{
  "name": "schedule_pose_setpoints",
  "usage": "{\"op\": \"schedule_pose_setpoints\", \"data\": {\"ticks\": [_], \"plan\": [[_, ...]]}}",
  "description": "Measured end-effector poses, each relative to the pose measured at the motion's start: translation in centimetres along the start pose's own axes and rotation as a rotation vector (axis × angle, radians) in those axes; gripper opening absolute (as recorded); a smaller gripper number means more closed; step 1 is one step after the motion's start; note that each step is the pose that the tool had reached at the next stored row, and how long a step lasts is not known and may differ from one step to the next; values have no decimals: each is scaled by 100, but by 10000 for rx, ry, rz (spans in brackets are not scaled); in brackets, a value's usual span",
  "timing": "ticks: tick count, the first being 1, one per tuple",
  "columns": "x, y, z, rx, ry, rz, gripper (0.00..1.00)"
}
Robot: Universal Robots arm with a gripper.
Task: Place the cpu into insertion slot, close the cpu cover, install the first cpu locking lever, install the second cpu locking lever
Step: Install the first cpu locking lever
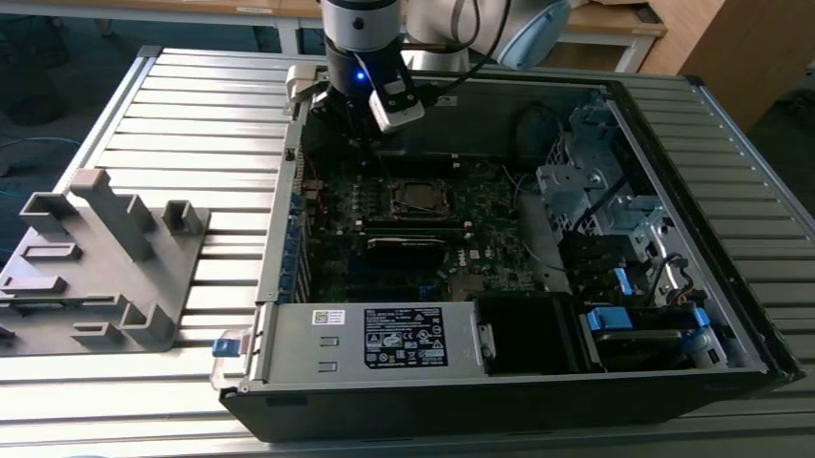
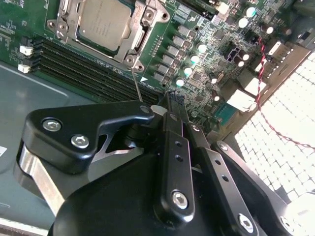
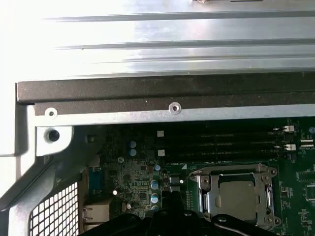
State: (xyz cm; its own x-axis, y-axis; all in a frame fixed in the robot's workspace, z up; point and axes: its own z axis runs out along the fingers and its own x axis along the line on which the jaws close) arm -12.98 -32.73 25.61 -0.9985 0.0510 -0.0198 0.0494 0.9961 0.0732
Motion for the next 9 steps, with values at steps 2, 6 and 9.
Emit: {"op": "schedule_pose_setpoints", "data": {"ticks": [2,6,9], "plan": [[2,6,4,-4,0,-1,11],[10,28,12,-18,2,-1,11],[14,47,19,-40,3,-1,11]]}}
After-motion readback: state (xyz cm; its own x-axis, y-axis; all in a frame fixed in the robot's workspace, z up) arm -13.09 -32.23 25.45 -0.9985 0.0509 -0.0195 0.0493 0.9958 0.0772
